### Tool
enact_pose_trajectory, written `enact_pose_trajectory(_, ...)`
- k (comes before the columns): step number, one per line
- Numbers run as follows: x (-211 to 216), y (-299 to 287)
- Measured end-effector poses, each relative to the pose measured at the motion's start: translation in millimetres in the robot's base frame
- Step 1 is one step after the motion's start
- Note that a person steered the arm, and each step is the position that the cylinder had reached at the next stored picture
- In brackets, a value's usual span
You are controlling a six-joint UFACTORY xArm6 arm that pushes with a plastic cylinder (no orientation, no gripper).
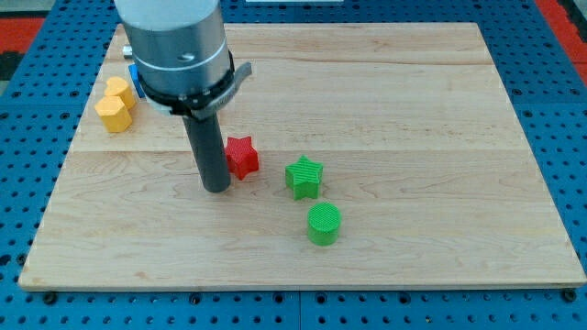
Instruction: Move the red star below the red circle
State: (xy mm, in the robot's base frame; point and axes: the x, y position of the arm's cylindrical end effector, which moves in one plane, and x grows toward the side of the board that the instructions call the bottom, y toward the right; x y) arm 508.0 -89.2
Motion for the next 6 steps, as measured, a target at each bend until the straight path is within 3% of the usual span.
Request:
enact_pose_trajectory(1,6,28)
enact_pose_trajectory(2,-22,30)
enact_pose_trajectory(4,-71,-12)
enact_pose_trajectory(6,-65,23)
